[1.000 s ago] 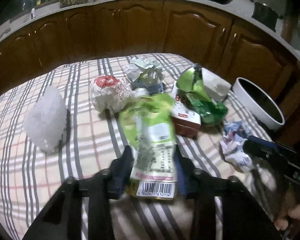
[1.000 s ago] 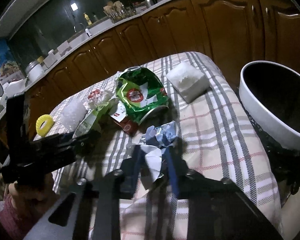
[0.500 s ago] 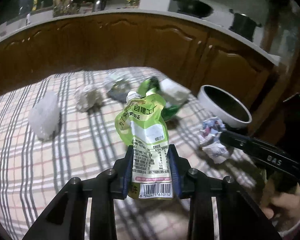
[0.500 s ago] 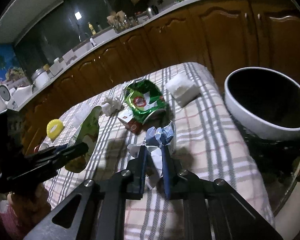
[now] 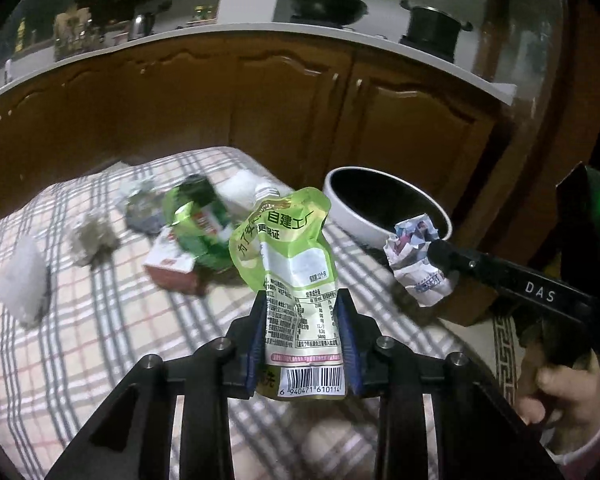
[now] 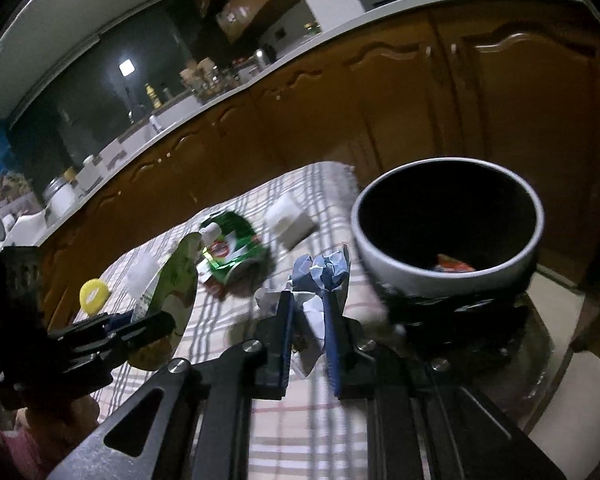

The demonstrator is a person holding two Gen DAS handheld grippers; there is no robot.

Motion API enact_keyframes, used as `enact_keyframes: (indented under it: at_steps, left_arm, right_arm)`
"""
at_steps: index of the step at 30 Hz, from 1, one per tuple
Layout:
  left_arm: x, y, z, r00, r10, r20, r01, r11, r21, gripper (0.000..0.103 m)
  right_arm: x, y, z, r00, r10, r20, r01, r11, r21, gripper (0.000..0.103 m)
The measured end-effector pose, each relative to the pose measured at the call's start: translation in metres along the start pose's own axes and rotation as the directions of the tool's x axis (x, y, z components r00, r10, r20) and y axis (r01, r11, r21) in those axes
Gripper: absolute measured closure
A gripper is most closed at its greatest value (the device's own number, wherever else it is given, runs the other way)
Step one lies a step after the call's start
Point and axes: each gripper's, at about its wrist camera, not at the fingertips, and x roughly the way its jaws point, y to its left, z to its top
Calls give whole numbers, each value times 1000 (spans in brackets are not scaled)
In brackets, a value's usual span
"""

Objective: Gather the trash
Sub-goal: 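Carry the pouch and paper over the white bowl and open both tools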

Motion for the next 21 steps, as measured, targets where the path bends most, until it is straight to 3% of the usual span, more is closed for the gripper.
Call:
enact_keyframes:
  at_steps: [21]
  left_arm:
    - [79,-48,53,997,-70,-25,73,991,115,72]
  right_arm:
    - [-14,-57,32,991,-118,64,114,992,59,89]
